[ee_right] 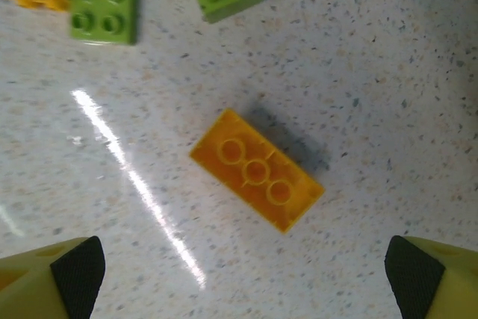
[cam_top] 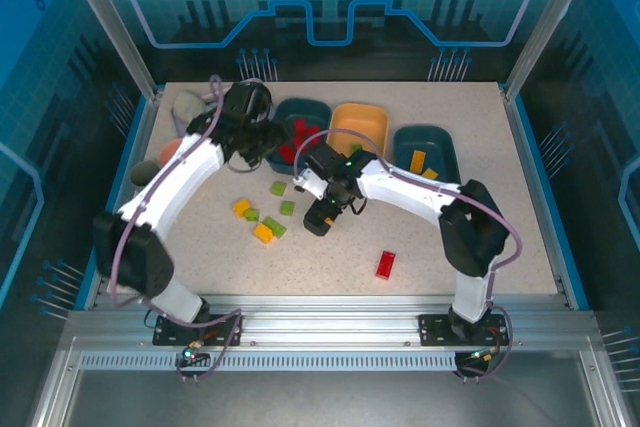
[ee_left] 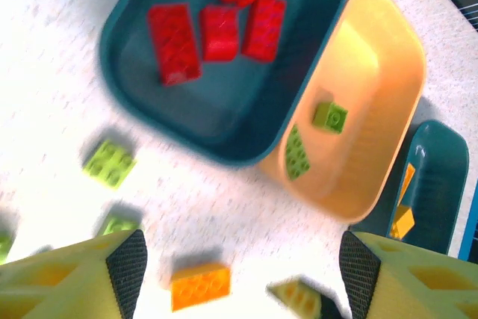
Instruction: Sort the legos into containers by color
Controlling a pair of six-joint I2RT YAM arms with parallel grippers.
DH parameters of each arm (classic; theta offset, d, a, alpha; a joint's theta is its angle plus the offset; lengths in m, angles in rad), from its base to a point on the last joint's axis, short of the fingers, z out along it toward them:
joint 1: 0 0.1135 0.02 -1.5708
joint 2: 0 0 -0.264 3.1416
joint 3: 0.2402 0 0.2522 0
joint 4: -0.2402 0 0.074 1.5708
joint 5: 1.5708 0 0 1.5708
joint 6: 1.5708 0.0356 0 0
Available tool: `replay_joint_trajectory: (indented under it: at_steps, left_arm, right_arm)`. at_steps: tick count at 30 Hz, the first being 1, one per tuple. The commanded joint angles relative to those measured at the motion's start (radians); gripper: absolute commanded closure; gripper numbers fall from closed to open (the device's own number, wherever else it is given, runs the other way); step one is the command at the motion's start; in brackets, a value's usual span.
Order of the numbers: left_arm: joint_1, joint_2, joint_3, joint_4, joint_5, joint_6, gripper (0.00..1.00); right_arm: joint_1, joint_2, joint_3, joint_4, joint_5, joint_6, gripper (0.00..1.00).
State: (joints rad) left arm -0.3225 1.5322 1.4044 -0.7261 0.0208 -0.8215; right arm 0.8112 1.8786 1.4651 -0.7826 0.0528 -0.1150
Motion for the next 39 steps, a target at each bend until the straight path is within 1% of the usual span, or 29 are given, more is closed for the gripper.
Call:
replay_joint_trajectory:
  at_steps: [1,3,6,10,13,15,19,22,27,29,31,33,35,37,39]
  left_arm:
    - [0.005,-0.135,-0.210,0.009,0.003,-0.099,0.27]
    - [0.005,-0.241,-0.306,-0.005,0.001,-0.118,0.27]
    - [0.005,-0.346,-0.383,-0.040,0.004,-0.128,0.27]
    - [0.005,-0.417,-0.418,-0.081,0.003,-0.131,0.27]
    - [0.005,-0.445,-0.427,-0.084,0.009,-0.131,0.27]
    - [0.005,-0.457,-0.432,-0.083,0.024,-0.128,0.27]
    - [0.005,-0.489,-0.441,-0.088,0.040,-0.121,0.27]
    - [0.005,-0.510,-0.451,-0.097,0.049,-0.120,0.27]
    - [0.003,-0.530,-0.461,-0.098,0.063,-0.123,0.27]
    - [0.004,-0.535,-0.468,-0.089,0.076,-0.116,0.27]
    - [0.003,-0.535,-0.480,-0.071,0.102,-0.106,0.27]
    - [0.002,-0.531,-0.495,-0.035,0.142,-0.101,0.27]
    - [-0.009,-0.512,-0.497,0.003,0.177,-0.093,0.27]
    - [-0.032,-0.480,-0.486,0.028,0.192,-0.077,0.27]
    - [-0.069,-0.436,-0.466,0.049,0.195,-0.062,0.26]
  right_arm:
    - [0.033,0.064,0.057,-0.085,0.102,-0.035,0.00]
    - [0.043,0.103,0.068,-0.100,0.125,-0.038,0.00]
    - [0.050,0.144,0.075,-0.107,0.143,-0.039,0.00]
    - [0.056,0.199,0.114,-0.113,0.206,-0.023,0.00]
    - [0.056,0.235,0.154,-0.104,0.206,-0.009,0.01]
    - [0.050,0.266,0.187,-0.111,0.194,0.006,0.04]
    - [0.038,0.326,0.241,-0.135,0.164,0.030,0.18]
    - [0.027,0.339,0.254,-0.138,0.144,0.044,0.31]
    - [0.015,0.334,0.243,-0.139,0.115,0.072,0.56]
    - [0.014,0.311,0.224,-0.132,0.109,0.087,0.67]
    - [0.009,0.267,0.194,-0.114,0.107,0.112,0.72]
    - [-0.008,0.199,0.161,-0.098,0.102,0.152,0.74]
    - [-0.045,0.095,0.114,-0.079,0.109,0.212,0.75]
    - [-0.104,-0.008,0.051,-0.063,0.132,0.279,0.75]
    - [-0.187,-0.113,-0.019,-0.050,0.148,0.346,0.75]
